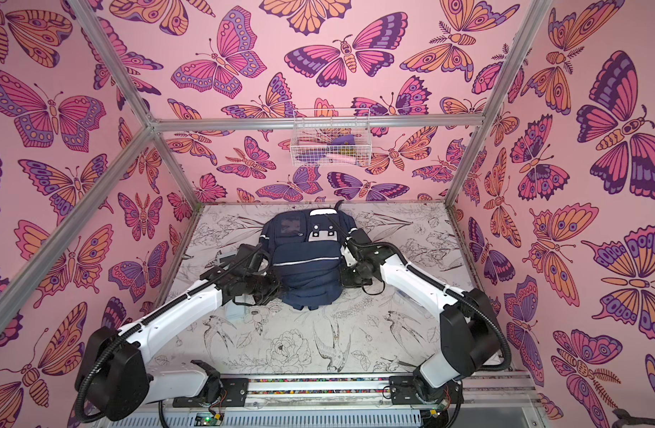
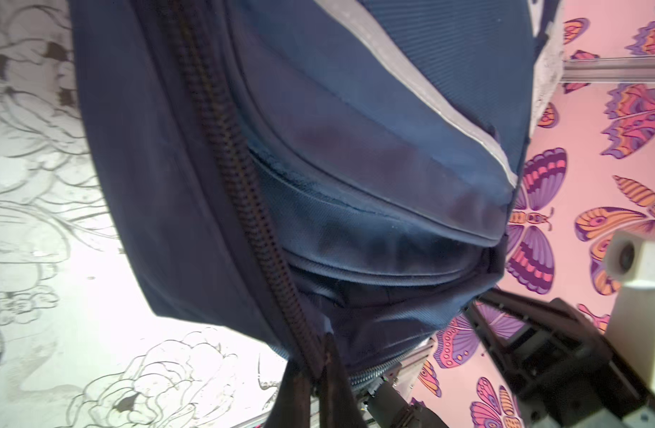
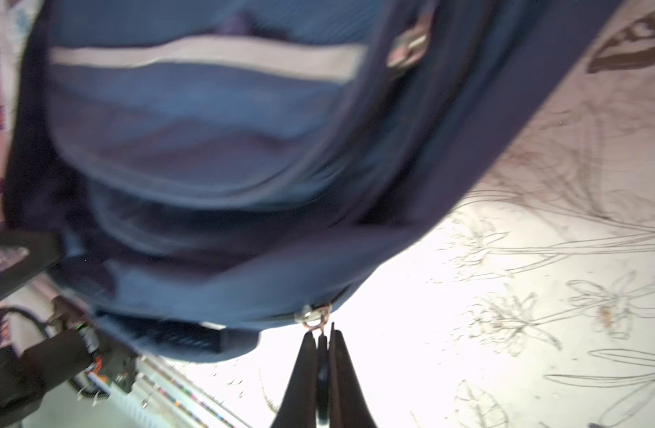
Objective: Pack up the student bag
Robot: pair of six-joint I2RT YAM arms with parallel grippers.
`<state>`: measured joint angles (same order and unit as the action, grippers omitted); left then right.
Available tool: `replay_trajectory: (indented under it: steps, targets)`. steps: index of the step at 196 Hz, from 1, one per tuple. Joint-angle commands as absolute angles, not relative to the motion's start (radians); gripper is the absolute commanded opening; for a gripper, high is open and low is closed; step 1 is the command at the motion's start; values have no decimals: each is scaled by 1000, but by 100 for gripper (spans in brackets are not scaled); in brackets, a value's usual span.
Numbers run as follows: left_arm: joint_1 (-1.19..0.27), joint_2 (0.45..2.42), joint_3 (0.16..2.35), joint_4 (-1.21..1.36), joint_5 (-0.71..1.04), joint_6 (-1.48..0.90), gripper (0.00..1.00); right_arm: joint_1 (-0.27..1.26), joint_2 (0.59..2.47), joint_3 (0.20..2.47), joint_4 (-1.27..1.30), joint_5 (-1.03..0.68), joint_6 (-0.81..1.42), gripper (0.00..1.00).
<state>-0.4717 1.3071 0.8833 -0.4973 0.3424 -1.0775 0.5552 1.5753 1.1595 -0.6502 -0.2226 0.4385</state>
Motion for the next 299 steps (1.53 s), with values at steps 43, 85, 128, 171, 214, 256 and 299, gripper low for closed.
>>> replay_trajectory:
  steps: [43, 85, 128, 171, 214, 256, 299]
  targets:
    - [-460, 1248, 852, -566, 314, -1040, 0, 473, 1748, 1263, -624, -78, 352, 0]
    - [-465, 1250, 848, -564, 304, -1037, 0, 457, 1808, 1290, -608, -76, 317, 0]
    - [-469, 1260, 848, -558, 304, -1042, 0, 456, 1823, 1269, -592, -71, 301, 0]
    - [-498, 1323, 917, -545, 369, -984, 33, 456, 1721, 1280, -661, -53, 294, 44]
    - [-503, 1240, 978, -613, 318, -828, 66, 465, 1587, 1313, -735, -131, 388, 61]
    - [-531, 1282, 1077, -616, 278, -469, 70, 506, 1562, 1259, -581, -301, 621, 59]
    - [-602, 1539, 1261, -721, 206, -211, 71, 506, 1651, 1271, -493, -373, 733, 56]
